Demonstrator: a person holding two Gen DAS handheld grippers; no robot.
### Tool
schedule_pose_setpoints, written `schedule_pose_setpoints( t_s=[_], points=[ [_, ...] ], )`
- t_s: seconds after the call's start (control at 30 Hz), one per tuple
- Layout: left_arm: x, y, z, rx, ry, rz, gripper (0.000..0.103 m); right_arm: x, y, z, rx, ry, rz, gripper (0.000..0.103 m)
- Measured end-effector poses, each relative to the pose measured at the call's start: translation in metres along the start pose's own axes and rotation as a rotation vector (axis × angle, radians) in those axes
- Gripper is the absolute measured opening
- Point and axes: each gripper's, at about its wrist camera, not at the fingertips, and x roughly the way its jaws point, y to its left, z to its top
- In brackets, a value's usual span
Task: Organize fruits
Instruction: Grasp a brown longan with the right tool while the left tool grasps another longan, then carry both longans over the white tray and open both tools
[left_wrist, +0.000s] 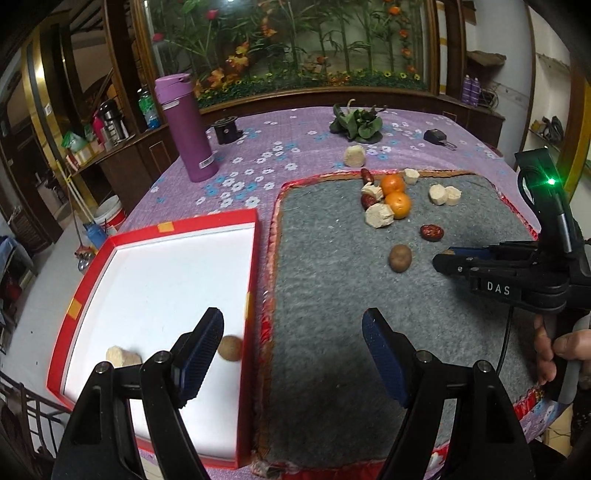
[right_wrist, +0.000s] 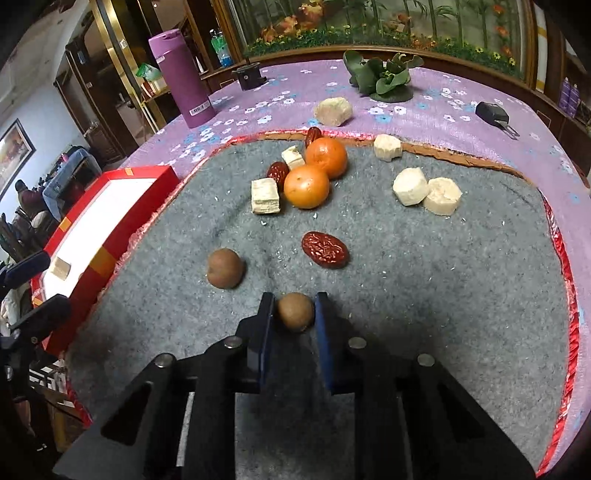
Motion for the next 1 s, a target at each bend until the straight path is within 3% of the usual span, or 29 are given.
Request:
schedule_pose_setpoints(
  t_s=[0.3, 0.43, 0.53, 0.67, 0.77, 1.0],
  points=[
    [0.029, -0.044, 0.029, 0.101, 0.009, -0.100, 0.077, -0.027, -0.058, -0.011, 0.194, -0.079, 0.202, 0.023],
    [0.053, -0.063, 0.039, 0.133, 0.044, -0.143, 0.077, -0.019, -0.078, -0.016, 0.291, -0.068, 0.272, 0.023],
    [0.068, -0.073, 0.041, 0.150, 0.072, -0.155, 0.063, -0.016, -0.079, -0.015, 0.315, -0.053, 0.276, 0.023],
    [0.085, -0.080, 0.041, 0.157, 0.112, -0.177, 0.035, -0.016, -0.074, -0.015, 0.298, -0.055, 0.273, 0.023],
    [0.093, -0.081, 0.039, 0.138, 0.129, -0.226, 0.023, -0.013, -0.074, -0.013, 0.304, -0.047, 0.274, 0.023],
    [0.084, -0.074, 0.032, 0.103, 0.090, -0.236, 0.022, -0.015, -0.077, -0.013, 0.288, -0.067, 0.274, 0.023]
  ],
)
